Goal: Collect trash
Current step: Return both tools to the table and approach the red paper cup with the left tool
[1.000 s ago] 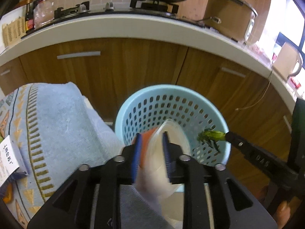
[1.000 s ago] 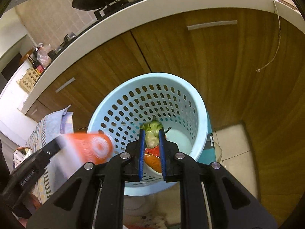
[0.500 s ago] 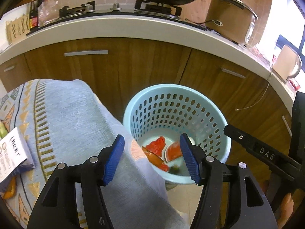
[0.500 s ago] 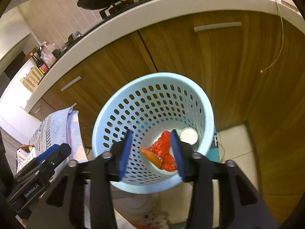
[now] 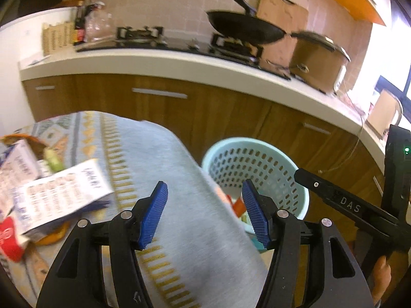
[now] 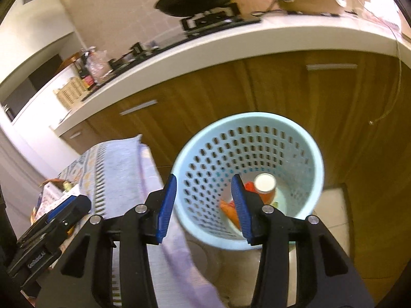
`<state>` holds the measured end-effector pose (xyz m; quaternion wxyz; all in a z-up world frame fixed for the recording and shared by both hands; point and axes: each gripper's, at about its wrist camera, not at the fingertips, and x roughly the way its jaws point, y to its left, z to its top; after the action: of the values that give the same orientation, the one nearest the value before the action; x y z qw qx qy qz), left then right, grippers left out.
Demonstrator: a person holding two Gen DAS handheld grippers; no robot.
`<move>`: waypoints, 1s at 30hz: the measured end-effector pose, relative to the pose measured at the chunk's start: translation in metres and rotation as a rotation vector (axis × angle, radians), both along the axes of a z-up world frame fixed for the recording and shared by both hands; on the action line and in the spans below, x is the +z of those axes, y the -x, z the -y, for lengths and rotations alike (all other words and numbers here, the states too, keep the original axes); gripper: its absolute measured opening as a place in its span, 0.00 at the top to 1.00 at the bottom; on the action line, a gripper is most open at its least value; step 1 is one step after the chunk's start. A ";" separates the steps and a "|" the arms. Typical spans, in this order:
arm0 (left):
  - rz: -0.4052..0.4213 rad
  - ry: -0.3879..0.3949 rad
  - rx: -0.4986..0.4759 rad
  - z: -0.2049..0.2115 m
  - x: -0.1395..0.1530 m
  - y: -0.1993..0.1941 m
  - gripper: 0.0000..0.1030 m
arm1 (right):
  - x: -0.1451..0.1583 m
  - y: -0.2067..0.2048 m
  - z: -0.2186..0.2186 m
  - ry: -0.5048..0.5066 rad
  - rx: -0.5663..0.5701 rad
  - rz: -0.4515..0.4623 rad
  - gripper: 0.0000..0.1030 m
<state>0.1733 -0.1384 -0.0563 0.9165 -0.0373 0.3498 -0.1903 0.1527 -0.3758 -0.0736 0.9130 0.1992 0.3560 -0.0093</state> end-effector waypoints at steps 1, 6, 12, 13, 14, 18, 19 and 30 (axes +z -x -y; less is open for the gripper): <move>0.012 0.006 0.019 -0.010 0.004 0.005 0.43 | 0.003 0.000 -0.008 0.005 0.018 0.006 0.60; 0.042 0.033 0.104 -0.057 0.015 0.020 0.43 | 0.012 -0.003 -0.045 0.022 0.083 0.023 0.57; 0.042 0.071 0.224 -0.116 0.017 0.034 0.43 | 0.018 -0.003 -0.093 0.041 0.167 0.036 0.57; 0.039 0.078 0.245 -0.127 0.016 0.036 0.43 | 0.018 -0.003 -0.100 0.045 0.183 0.036 0.57; 0.036 0.083 0.266 -0.137 0.015 0.038 0.43 | 0.017 -0.003 -0.110 0.050 0.202 0.037 0.56; 0.018 0.077 0.344 -0.177 0.006 0.046 0.40 | 0.008 -0.005 -0.148 0.079 0.268 0.044 0.54; 0.016 0.068 0.365 -0.185 0.003 0.048 0.40 | 0.003 -0.006 -0.158 0.091 0.282 0.043 0.54; -0.054 -0.040 0.396 -0.219 -0.029 0.050 0.29 | -0.031 -0.006 -0.210 0.134 0.379 0.038 0.54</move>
<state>0.1229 0.0810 -0.0857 0.9268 -0.0923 0.3640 0.0019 0.1584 -0.1661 -0.1043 0.9161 0.0674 0.3686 0.1428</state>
